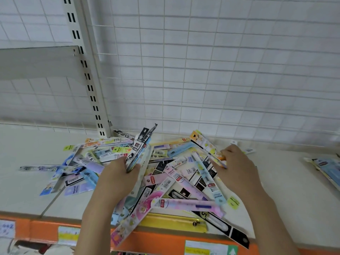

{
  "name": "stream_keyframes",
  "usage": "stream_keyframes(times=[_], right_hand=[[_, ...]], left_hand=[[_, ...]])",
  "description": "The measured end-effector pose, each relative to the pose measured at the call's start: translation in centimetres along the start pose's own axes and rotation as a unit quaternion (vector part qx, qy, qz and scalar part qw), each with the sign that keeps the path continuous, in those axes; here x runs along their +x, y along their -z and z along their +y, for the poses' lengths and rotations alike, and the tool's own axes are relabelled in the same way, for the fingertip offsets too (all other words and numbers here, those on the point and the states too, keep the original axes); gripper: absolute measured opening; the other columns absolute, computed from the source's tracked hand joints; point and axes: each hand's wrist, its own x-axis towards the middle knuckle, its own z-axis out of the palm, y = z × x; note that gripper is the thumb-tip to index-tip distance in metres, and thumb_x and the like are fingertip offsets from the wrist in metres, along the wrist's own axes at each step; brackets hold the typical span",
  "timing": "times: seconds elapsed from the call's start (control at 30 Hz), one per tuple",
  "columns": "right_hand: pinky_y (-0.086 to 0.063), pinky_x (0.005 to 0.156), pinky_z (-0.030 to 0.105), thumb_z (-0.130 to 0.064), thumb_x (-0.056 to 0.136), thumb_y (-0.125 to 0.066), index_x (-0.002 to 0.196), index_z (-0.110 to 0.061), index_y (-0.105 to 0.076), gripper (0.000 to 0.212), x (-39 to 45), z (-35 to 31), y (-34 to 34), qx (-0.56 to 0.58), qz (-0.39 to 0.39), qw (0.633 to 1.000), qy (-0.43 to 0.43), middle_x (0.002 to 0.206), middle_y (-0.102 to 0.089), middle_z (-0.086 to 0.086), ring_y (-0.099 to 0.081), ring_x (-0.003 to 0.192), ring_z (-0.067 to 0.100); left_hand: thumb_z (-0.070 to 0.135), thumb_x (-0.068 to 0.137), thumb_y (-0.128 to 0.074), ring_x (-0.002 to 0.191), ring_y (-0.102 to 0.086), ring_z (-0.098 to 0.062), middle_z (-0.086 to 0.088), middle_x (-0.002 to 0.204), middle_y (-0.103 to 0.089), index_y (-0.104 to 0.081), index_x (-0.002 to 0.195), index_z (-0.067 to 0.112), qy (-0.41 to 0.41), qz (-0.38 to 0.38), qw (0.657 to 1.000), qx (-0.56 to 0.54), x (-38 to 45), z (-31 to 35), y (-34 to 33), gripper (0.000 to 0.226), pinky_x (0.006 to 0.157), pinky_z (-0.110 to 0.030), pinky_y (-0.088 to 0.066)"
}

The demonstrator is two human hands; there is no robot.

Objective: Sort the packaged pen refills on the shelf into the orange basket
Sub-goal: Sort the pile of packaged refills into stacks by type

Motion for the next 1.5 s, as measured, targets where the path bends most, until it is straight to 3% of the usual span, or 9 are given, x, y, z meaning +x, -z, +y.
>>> stream_keyframes(times=[0.1,0.23,0.33,0.5,0.7,0.8,0.93,1.2,1.5], right_hand=[[-0.027,0.052,0.026,-0.038,0.091,-0.050,0.071,-0.024,-0.044,0.025,-0.4,-0.2,0.7,-0.012,0.011,1.000,0.002,0.067,-0.036,-0.010,-0.037,0.078,0.015],[-0.038,0.063,0.029,-0.038,0.092,-0.049,0.087,-0.020,-0.053,0.019,-0.8,-0.6,0.8,0.007,0.014,1.000,0.004,0.068,-0.034,-0.010,-0.038,0.083,0.016],[-0.033,0.073,0.032,-0.035,0.094,-0.046,0.084,-0.022,-0.044,0.016,-0.9,-0.7,0.4,0.010,0.018,0.999,0.031,0.065,-0.036,-0.010,-0.047,0.092,0.021],[-0.042,0.063,0.033,-0.038,0.095,-0.046,0.088,-0.020,-0.046,0.019,-1.1,-1.4,-0.3,0.087,-0.021,0.995,0.053,0.066,-0.049,-0.006,-0.057,0.073,0.024],[-0.036,0.056,0.028,-0.057,0.075,-0.067,0.061,-0.029,-0.040,0.040,-2.3,-3.6,-0.7,0.157,-0.132,0.976,0.079,0.057,-0.047,-0.005,-0.045,0.054,0.008],[-0.036,0.056,0.030,-0.057,0.074,-0.068,0.065,-0.024,-0.047,0.040,-2.6,-3.8,-1.6,0.121,-0.214,0.964,0.103,0.059,-0.048,-0.005,-0.046,0.055,0.011],[-0.050,0.077,0.032,-0.061,0.070,-0.069,0.096,-0.023,-0.062,0.047,-3.1,-3.7,-2.4,0.108,-0.272,0.950,0.107,0.090,-0.065,-0.005,-0.062,0.084,0.014],[-0.039,0.060,0.029,-0.050,0.084,-0.061,0.073,-0.026,-0.048,0.030,-2.5,-3.3,-1.6,0.044,-0.182,0.979,0.076,0.068,-0.050,-0.007,-0.051,0.067,0.013],[-0.044,0.069,0.031,-0.044,0.087,-0.058,0.083,-0.027,-0.053,0.019,-2.0,-1.1,0.8,0.056,-0.057,0.997,-0.023,0.083,-0.058,-0.002,-0.059,0.091,0.025]], left_hand=[[0.027,0.094,-0.047,0.046,-0.037,-0.018,-0.001,0.048,-0.038,-0.034,0.060,0.015,-0.003,-0.001,1.000,0.007,0.1,0.0,-0.4,0.038,0.047,-0.027,-0.027],[0.024,0.094,-0.045,0.063,-0.062,-0.029,-0.016,0.064,-0.058,-0.048,0.074,0.005,0.000,-0.006,1.000,-0.021,0.3,0.0,-0.7,0.027,0.058,-0.035,-0.046],[0.022,0.095,-0.044,0.069,-0.070,-0.025,-0.012,0.064,-0.059,-0.052,0.084,0.003,0.008,-0.008,0.999,-0.034,0.2,-0.2,-0.5,0.023,0.055,-0.027,-0.046],[0.020,0.090,-0.048,0.066,-0.059,-0.029,-0.012,0.064,-0.055,-0.045,0.072,0.006,0.018,-0.001,1.000,-0.002,0.2,-1.3,-0.2,0.023,0.058,-0.031,-0.044],[0.022,0.089,-0.053,0.051,-0.039,-0.017,-0.003,0.054,-0.041,-0.043,0.072,0.007,0.025,0.005,1.000,0.006,-0.3,-1.6,0.4,0.026,0.046,-0.026,-0.026],[0.024,0.090,-0.053,0.053,-0.042,-0.017,-0.004,0.056,-0.044,-0.048,0.076,0.004,0.021,0.015,1.000,-0.003,-0.5,-1.8,0.6,0.024,0.047,-0.026,-0.029],[0.026,0.090,-0.053,0.057,-0.047,-0.017,-0.005,0.060,-0.050,-0.055,0.084,0.001,0.015,0.024,1.000,-0.013,-0.9,-2.0,0.8,0.026,0.049,-0.025,-0.032],[0.028,0.088,-0.057,0.053,-0.042,-0.016,-0.002,0.056,-0.043,-0.055,0.085,0.001,0.007,0.025,1.000,-0.010,-1.6,-1.9,0.9,0.028,0.048,-0.026,-0.030],[0.033,0.086,-0.060,0.054,-0.042,-0.015,-0.002,0.057,-0.045,-0.047,0.070,0.009,-0.022,-0.006,1.000,0.007,-1.6,-0.1,-0.1,0.031,0.049,-0.026,-0.031]])
